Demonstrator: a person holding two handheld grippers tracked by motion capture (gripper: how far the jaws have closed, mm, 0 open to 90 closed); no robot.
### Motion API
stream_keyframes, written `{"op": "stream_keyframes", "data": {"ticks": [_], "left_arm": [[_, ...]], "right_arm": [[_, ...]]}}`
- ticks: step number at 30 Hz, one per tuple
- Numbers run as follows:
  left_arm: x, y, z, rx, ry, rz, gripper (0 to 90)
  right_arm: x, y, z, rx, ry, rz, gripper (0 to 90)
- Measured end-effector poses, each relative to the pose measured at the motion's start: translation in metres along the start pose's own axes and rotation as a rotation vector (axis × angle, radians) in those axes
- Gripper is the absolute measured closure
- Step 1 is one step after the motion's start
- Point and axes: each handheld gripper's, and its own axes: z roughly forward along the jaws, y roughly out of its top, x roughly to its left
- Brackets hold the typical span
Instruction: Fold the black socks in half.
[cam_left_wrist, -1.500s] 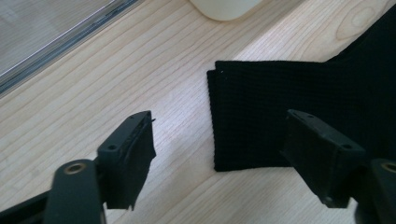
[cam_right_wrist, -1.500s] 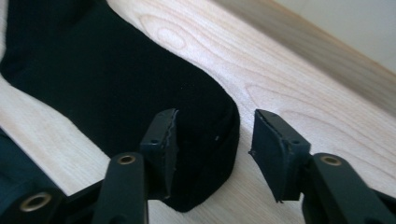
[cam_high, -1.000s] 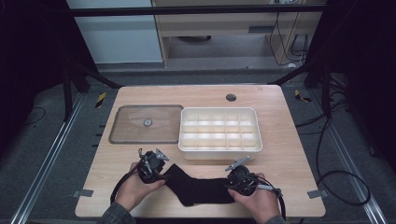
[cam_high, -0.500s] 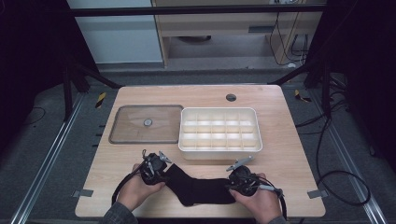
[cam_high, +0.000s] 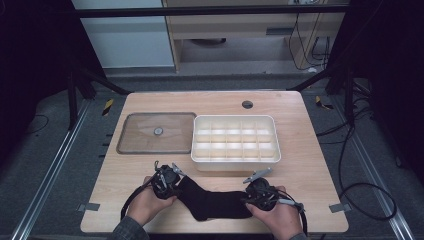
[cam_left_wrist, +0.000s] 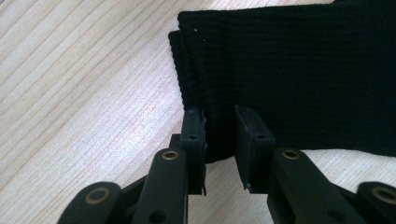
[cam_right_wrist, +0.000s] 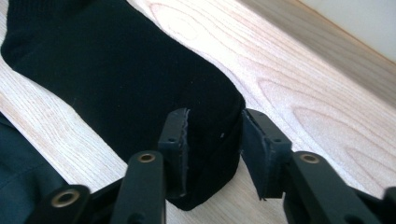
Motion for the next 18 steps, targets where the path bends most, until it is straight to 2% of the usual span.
{"op": "stream_keyframes", "data": {"ticks": [10, 11, 12, 13, 16, 18], "left_arm": [[-0.0036, 0.0010, 0.0005, 0.003, 0.012, 0.017, 78.5], [-0.0038, 0.0009, 0.0006, 0.000, 0.013, 0.017, 78.6], [-0.0039, 0.0006, 0.0006, -0.002, 0.013, 0.017, 79.1], [-0.0039, 0.0006, 0.0006, -0.002, 0.013, 0.017, 79.2], [-0.0030, -0.0002, 0.0006, -0.008, 0.006, 0.016, 79.5], [-0.0019, -0.0008, 0.0004, -0.011, -0.003, 0.012, 79.6]], "right_arm": [[-0.0008, -0.0047, 0.0043, 0.014, 0.007, 0.020, 59.5], [-0.0005, -0.0046, 0.0053, 0.020, 0.006, 0.018, 61.5], [-0.0006, -0.0046, 0.0070, 0.027, 0.004, 0.011, 67.1], [-0.0006, -0.0046, 0.0070, 0.027, 0.004, 0.011, 67.1], [-0.0010, -0.0045, 0.0059, 0.029, 0.008, -0.016, 83.5], [-0.0006, -0.0044, 0.0046, 0.029, 0.009, -0.013, 84.3]]}}
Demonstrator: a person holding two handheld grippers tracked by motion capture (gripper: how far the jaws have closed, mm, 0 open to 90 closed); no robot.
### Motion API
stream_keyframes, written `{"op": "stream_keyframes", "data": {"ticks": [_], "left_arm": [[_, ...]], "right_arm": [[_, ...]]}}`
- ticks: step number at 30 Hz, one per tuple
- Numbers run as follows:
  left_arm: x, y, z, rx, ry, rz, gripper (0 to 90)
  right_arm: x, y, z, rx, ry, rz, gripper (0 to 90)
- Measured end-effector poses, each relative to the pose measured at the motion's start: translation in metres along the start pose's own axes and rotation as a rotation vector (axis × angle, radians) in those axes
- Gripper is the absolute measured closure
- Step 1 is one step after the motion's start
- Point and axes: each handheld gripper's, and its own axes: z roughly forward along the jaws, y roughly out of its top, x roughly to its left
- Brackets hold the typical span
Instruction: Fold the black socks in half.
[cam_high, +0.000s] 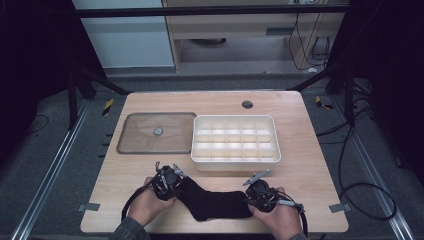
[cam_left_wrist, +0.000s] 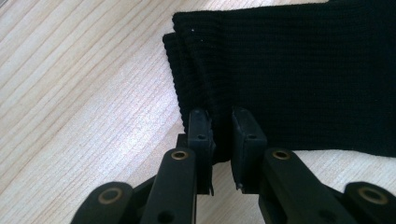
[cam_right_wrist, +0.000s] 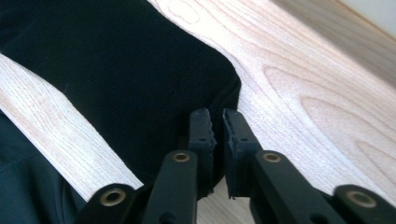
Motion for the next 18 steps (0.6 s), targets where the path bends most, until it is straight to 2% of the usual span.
{"op": "stream_keyframes", "data": {"ticks": [1, 6, 18], "left_arm": [[0.0012, -0.0011, -0.0001, -0.007, -0.009, 0.002, 79.8], [0.0055, -0.0039, -0.0025, -0.023, -0.035, -0.011, 80.3], [0.0098, -0.0069, -0.0091, -0.037, -0.045, -0.017, 80.4]], "right_arm": [[-0.0009, 0.0003, -0.0013, -0.002, -0.003, -0.015, 84.7], [-0.0025, -0.0008, -0.0042, -0.009, -0.002, -0.016, 84.9], [-0.0055, -0.0034, -0.0080, -0.021, -0.006, -0.012, 85.4]]}}
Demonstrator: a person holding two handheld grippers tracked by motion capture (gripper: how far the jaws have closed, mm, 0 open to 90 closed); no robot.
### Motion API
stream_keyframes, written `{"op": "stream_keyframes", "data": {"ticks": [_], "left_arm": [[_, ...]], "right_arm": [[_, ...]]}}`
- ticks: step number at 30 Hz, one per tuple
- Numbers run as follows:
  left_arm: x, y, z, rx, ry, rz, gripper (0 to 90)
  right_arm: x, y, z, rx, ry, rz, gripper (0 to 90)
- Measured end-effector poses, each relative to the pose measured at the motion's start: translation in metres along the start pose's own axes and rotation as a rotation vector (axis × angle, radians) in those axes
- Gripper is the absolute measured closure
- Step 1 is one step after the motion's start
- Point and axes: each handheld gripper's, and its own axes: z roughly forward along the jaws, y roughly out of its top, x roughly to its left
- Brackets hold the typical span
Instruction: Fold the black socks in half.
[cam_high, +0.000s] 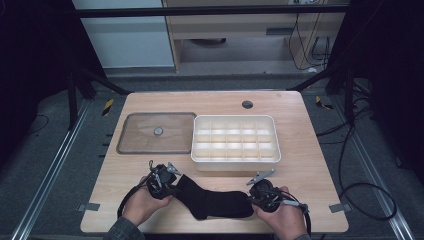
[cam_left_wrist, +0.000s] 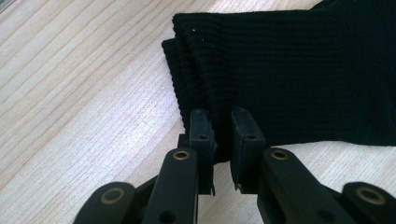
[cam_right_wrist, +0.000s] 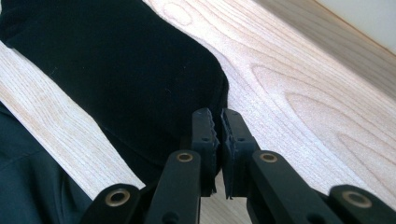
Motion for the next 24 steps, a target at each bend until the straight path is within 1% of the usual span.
{"op": "stream_keyframes", "data": {"ticks": [6, 7, 14, 16, 19, 22, 24], "left_arm": [[0.000, 0.000, -0.002, -0.001, 0.000, -0.002, 80.5], [0.001, 0.000, -0.003, -0.001, -0.001, -0.002, 80.5], [0.000, 0.002, -0.011, -0.011, 0.007, 0.011, 80.6], [0.001, 0.003, -0.013, -0.017, 0.005, 0.009, 80.6], [0.002, 0.003, -0.018, -0.024, 0.006, 0.008, 80.7], [0.003, 0.003, -0.022, -0.031, 0.001, 0.006, 80.7], [0.004, 0.003, -0.024, -0.035, 0.000, 0.005, 80.9]], "right_arm": [[0.002, 0.001, -0.001, -0.007, 0.009, 0.006, 85.3], [0.002, 0.002, -0.001, -0.013, 0.006, -0.003, 85.3], [0.005, 0.003, -0.003, -0.023, 0.014, -0.006, 85.2], [0.005, 0.003, -0.002, -0.027, 0.016, 0.000, 85.1], [0.006, 0.004, -0.002, -0.038, 0.019, -0.007, 85.0], [0.007, 0.006, -0.002, -0.043, 0.020, 0.004, 84.9], [0.009, 0.007, -0.001, -0.041, 0.024, -0.005, 84.8]]}}
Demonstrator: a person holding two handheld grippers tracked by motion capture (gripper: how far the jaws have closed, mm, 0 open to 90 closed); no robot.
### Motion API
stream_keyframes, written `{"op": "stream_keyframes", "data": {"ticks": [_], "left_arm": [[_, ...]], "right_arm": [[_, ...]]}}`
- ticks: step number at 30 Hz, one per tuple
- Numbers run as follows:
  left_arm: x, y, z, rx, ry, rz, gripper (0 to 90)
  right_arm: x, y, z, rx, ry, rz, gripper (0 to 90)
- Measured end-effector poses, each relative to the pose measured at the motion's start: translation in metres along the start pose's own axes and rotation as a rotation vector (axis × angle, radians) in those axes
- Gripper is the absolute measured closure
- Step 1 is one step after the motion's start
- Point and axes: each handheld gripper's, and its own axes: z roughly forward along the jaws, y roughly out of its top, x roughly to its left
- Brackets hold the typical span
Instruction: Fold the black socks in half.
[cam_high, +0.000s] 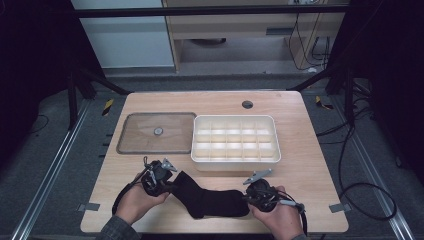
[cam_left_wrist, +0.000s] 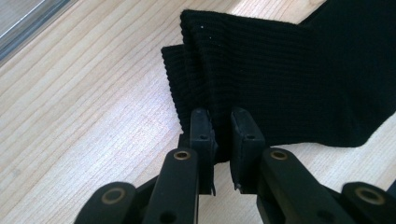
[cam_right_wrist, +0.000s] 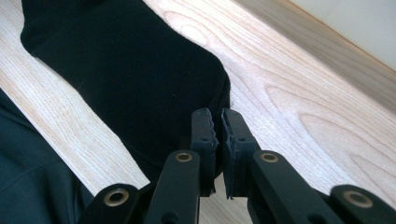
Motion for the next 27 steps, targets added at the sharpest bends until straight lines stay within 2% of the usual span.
{"op": "stream_keyframes", "data": {"ticks": [12, 14, 22, 25, 27], "left_arm": [[0.000, 0.008, -0.014, -0.005, -0.001, 0.021, 81.3], [-0.001, 0.009, -0.015, -0.006, 0.001, 0.024, 81.3], [0.000, 0.010, -0.017, -0.006, -0.002, 0.030, 81.3], [0.000, 0.010, -0.019, -0.007, -0.003, 0.033, 81.3], [0.000, 0.010, -0.020, -0.007, -0.002, 0.034, 81.3]], "right_arm": [[0.003, 0.003, 0.003, -0.006, 0.009, 0.000, 84.0], [0.003, 0.003, 0.003, -0.005, 0.012, 0.002, 78.2], [0.003, 0.002, 0.005, -0.004, 0.016, 0.000, 66.4], [0.002, 0.001, 0.006, 0.000, 0.015, 0.009, 66.5], [0.002, 0.000, 0.007, 0.008, 0.017, 0.015, 70.8]]}}
